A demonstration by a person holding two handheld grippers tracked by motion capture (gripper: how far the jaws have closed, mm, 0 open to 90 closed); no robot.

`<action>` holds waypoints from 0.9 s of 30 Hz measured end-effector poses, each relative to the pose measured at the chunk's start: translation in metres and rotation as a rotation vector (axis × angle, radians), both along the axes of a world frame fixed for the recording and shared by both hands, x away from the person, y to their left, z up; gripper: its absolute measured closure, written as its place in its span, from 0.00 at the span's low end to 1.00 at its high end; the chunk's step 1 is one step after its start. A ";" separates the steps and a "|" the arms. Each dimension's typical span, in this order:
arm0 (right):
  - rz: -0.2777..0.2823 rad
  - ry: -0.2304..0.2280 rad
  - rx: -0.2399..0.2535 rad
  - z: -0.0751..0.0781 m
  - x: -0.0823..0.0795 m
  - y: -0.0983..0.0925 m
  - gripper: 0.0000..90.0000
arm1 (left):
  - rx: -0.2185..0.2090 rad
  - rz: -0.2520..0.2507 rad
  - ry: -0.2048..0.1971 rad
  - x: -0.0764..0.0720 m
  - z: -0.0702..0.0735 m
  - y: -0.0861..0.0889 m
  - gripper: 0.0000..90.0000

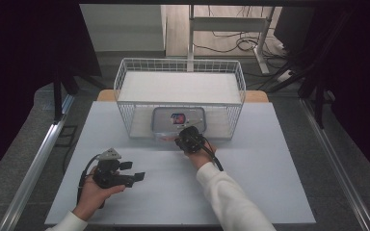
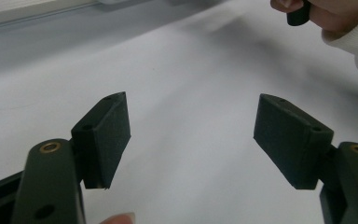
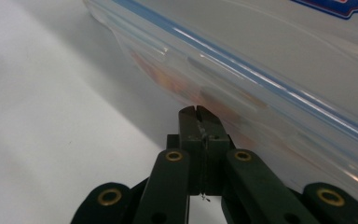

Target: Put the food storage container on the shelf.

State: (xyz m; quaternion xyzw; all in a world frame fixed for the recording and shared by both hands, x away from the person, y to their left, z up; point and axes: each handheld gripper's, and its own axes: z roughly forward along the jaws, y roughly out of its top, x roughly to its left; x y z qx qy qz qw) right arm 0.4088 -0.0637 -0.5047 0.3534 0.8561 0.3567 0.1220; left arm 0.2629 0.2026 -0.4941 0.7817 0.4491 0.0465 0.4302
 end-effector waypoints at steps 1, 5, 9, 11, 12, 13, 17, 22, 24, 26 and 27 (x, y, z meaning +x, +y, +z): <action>-0.004 0.003 0.003 0.000 0.002 0.001 0.99 | -0.002 0.002 0.001 0.000 0.000 0.000 0.30; -0.028 0.014 0.013 0.001 0.009 0.002 0.99 | -0.003 0.001 -0.002 0.000 0.000 0.001 0.30; -0.044 0.017 0.020 0.001 0.015 0.003 0.99 | -0.009 0.002 -0.001 0.001 0.000 0.003 0.30; -0.052 0.017 0.015 0.002 0.018 0.004 0.99 | -0.012 0.005 0.001 0.001 0.000 0.003 0.30; -0.056 0.018 0.012 0.002 0.019 0.004 0.99 | -0.012 0.004 0.001 0.001 0.000 0.004 0.30; -0.059 0.016 0.009 0.002 0.020 0.005 0.99 | -0.012 0.004 0.001 0.001 0.000 0.004 0.30; -0.077 0.021 0.005 0.003 0.025 0.005 0.99 | -0.014 0.003 0.001 0.001 0.000 0.004 0.30; -0.093 0.022 0.011 0.003 0.030 0.002 0.99 | -0.017 0.010 0.003 0.002 0.000 0.006 0.30; -0.094 0.025 0.018 0.003 0.031 0.001 0.99 | -0.020 0.011 0.003 0.002 0.000 0.006 0.30; -0.096 0.024 0.017 0.003 0.031 0.001 0.99 | -0.018 0.010 0.003 0.002 0.000 0.006 0.30; -0.097 0.023 0.016 0.003 0.031 0.001 0.99 | -0.017 0.010 0.003 0.002 0.000 0.006 0.30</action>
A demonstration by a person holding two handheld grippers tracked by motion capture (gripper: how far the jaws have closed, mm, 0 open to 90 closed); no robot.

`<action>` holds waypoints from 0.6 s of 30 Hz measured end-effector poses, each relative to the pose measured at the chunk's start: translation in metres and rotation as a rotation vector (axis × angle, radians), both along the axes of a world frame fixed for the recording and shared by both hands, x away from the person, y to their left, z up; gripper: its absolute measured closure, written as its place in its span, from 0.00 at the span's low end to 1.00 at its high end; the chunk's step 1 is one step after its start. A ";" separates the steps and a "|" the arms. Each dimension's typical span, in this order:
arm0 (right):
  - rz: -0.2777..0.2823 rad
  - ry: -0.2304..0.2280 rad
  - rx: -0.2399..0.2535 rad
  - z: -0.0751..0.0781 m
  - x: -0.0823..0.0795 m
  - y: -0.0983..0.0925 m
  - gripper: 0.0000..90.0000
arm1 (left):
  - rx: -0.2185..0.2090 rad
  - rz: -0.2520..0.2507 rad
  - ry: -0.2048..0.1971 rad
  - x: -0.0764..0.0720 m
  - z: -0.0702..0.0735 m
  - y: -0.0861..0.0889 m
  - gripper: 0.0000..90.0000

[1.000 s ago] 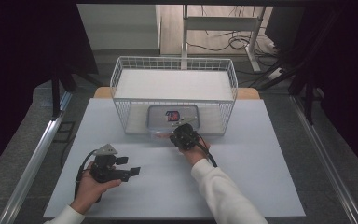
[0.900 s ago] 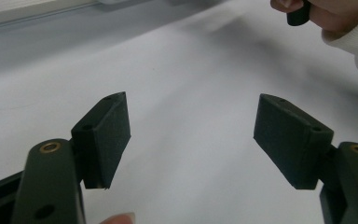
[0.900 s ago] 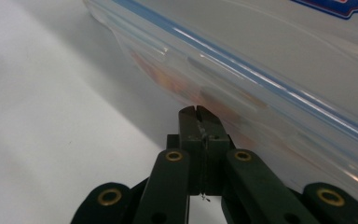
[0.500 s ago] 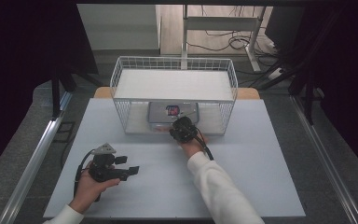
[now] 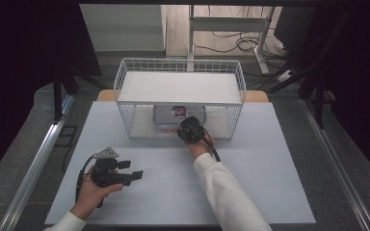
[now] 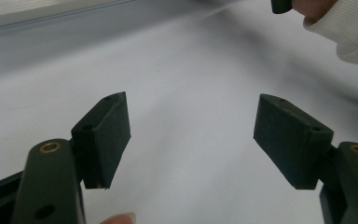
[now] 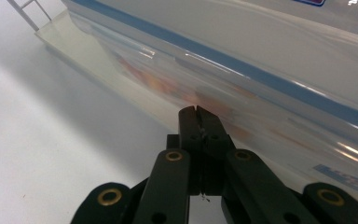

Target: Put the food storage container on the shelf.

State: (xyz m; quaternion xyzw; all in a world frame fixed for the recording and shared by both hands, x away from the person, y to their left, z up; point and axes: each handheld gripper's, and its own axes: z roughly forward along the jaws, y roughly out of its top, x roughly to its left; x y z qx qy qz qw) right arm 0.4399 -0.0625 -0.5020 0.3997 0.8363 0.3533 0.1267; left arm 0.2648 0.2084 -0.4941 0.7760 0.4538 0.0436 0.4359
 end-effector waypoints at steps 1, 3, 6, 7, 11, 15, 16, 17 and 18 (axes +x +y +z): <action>-0.001 0.001 0.000 0.000 0.000 0.000 0.99 | 0.002 -0.001 0.000 0.000 0.000 0.000 0.30; -0.003 0.002 0.003 0.001 -0.001 -0.001 0.99 | 0.002 -0.001 -0.001 -0.001 0.000 0.000 0.30; 0.013 0.009 0.000 0.003 -0.004 -0.002 0.99 | -0.002 0.002 -0.003 -0.001 0.001 0.000 0.30; 0.022 0.007 -0.009 0.003 -0.006 -0.002 0.99 | -0.003 0.001 -0.005 -0.001 0.001 0.001 0.30; 0.069 -0.015 -0.018 0.010 -0.019 -0.005 0.99 | -0.002 0.001 -0.004 -0.001 0.001 0.000 0.30; 0.106 -0.025 -0.012 0.021 -0.034 -0.013 0.99 | 0.003 -0.006 -0.010 -0.001 0.001 0.000 0.30; 0.109 -0.023 -0.004 0.023 -0.038 -0.016 0.99 | 0.000 -0.004 -0.009 -0.002 0.001 -0.001 0.30; 0.115 -0.026 0.000 0.025 -0.041 -0.019 0.99 | -0.002 -0.003 -0.010 -0.002 0.002 -0.001 0.30; 0.121 -0.026 0.004 0.027 -0.045 -0.022 0.99 | -0.002 -0.004 -0.012 -0.002 0.002 -0.001 0.30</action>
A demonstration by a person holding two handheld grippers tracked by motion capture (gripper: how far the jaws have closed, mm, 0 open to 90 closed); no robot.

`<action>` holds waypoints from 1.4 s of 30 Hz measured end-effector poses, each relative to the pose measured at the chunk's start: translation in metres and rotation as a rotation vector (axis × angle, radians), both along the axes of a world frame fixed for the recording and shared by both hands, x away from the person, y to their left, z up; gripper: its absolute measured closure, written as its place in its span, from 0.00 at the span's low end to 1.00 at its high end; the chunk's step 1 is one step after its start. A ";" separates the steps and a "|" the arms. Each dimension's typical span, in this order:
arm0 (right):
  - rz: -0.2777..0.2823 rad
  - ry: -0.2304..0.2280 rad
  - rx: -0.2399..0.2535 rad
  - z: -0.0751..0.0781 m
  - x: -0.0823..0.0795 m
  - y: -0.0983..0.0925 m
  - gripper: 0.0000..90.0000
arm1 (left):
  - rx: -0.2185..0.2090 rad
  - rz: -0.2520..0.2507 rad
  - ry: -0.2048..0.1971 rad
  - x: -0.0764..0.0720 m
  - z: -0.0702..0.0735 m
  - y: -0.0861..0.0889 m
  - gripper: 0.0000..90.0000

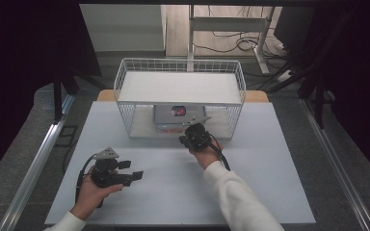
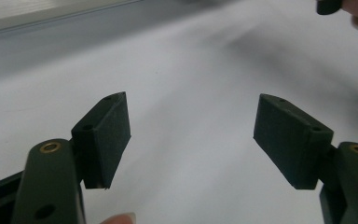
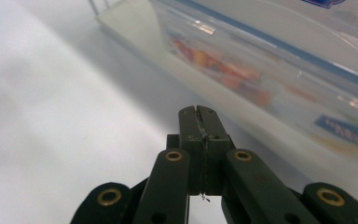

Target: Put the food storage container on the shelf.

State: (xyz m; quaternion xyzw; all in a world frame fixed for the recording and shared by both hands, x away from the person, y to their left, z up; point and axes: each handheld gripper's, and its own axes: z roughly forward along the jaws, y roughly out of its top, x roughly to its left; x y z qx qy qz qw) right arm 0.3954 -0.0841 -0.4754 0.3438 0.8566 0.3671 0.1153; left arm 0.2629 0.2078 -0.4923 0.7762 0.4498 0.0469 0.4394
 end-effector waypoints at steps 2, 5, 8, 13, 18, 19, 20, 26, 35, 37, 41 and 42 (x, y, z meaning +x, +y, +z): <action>0.012 0.001 0.002 0.003 -0.006 -0.005 0.99 | 0.002 0.000 0.000 0.000 0.000 0.000 0.30; 0.025 0.001 0.011 0.006 -0.013 -0.013 0.99 | 0.007 -0.003 -0.003 0.000 0.000 0.000 0.30; 0.036 0.021 0.023 0.006 -0.021 -0.020 0.99 | 0.006 0.000 -0.003 -0.001 0.000 -0.001 0.30; 0.063 0.027 0.025 0.003 -0.040 -0.039 0.99 | 0.011 0.008 -0.016 -0.002 0.001 -0.001 0.30; 0.065 0.036 0.039 0.004 -0.062 -0.070 0.98 | 0.017 0.007 -0.013 -0.002 0.000 -0.002 0.30; 0.068 0.034 0.034 0.003 -0.067 -0.077 0.96 | 0.018 0.007 -0.012 -0.002 0.000 -0.003 0.30; 0.069 0.031 0.030 0.003 -0.073 -0.085 0.93 | 0.022 0.006 -0.013 -0.003 0.000 -0.004 0.30; 0.049 0.035 0.025 0.000 -0.101 -0.132 0.56 | 0.018 0.016 -0.019 -0.006 -0.001 -0.009 0.30; -0.064 0.022 0.007 -0.012 -0.130 -0.176 0.32 | 0.051 0.042 -0.041 -0.023 -0.003 -0.014 0.29; -0.065 0.005 -0.024 -0.012 -0.131 -0.177 0.30 | 0.052 0.042 -0.039 -0.025 -0.005 -0.014 0.29; -0.077 -0.013 -0.016 -0.010 -0.129 -0.175 0.29 | 0.066 0.036 -0.047 -0.026 -0.006 -0.015 0.29; -0.083 -0.018 -0.016 -0.010 -0.129 -0.175 0.29 | 0.067 0.035 -0.048 -0.026 -0.006 -0.015 0.29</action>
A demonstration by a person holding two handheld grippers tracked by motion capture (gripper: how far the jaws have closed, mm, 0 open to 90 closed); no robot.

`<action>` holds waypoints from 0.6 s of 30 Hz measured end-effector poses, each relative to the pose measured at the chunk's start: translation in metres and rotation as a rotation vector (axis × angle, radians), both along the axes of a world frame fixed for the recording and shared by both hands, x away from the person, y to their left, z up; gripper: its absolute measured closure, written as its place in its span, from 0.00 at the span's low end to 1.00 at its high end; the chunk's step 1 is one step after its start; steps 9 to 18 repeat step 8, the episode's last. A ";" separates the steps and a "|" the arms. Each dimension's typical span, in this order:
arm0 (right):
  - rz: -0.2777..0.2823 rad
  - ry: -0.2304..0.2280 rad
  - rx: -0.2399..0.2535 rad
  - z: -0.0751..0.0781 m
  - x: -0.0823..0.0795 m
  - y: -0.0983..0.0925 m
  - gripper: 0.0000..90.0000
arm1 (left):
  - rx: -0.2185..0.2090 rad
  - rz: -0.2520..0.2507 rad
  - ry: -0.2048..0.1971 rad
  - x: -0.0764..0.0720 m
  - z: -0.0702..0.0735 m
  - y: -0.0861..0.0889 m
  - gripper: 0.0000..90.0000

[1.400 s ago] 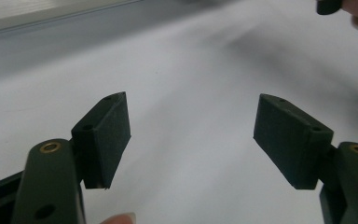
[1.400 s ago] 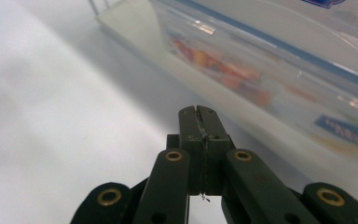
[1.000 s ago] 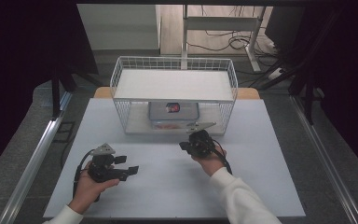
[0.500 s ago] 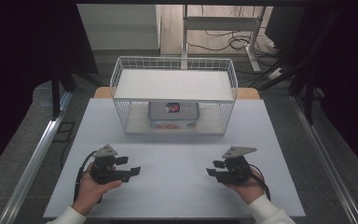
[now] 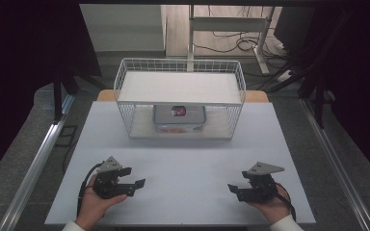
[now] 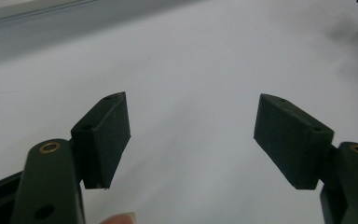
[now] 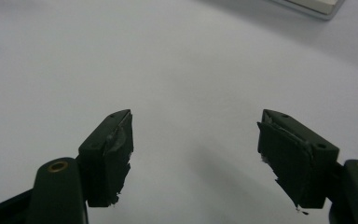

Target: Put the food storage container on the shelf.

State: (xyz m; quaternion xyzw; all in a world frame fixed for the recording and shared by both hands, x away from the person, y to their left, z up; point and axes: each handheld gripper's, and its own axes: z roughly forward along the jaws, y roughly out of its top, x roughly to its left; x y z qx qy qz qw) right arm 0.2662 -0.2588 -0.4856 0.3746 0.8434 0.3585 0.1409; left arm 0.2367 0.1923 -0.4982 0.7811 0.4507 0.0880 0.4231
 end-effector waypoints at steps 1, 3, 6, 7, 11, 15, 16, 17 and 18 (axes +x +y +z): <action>-0.002 -0.007 -0.003 0.000 0.000 0.000 0.29 | 0.001 -0.002 -0.001 0.000 0.000 0.000 0.29; -0.005 -0.011 -0.003 0.000 0.001 0.000 0.28 | 0.007 -0.004 -0.001 0.001 -0.001 0.000 0.29; -0.017 -0.016 -0.004 0.000 0.001 -0.002 0.26 | 0.013 -0.003 0.000 0.002 -0.002 0.000 0.29; -0.022 -0.018 -0.005 0.000 0.001 -0.003 0.25 | 0.015 -0.002 0.000 0.003 -0.003 0.000 0.29; -0.028 -0.021 0.000 0.000 0.001 -0.004 0.24 | 0.015 -0.002 0.000 0.003 -0.003 0.000 0.29; -0.028 -0.021 0.000 0.000 0.001 -0.004 0.24 | 0.015 -0.002 0.000 0.003 -0.003 0.000 0.29; -0.028 -0.021 0.000 0.000 0.001 -0.004 0.24 | 0.015 -0.002 0.000 0.003 -0.003 0.000 0.29; -0.028 -0.021 0.000 0.000 0.001 -0.004 0.24 | 0.015 -0.002 0.000 0.003 -0.003 0.000 0.29; -0.028 -0.021 0.000 0.000 0.001 -0.004 0.24 | 0.015 -0.002 0.000 0.003 -0.003 0.000 0.29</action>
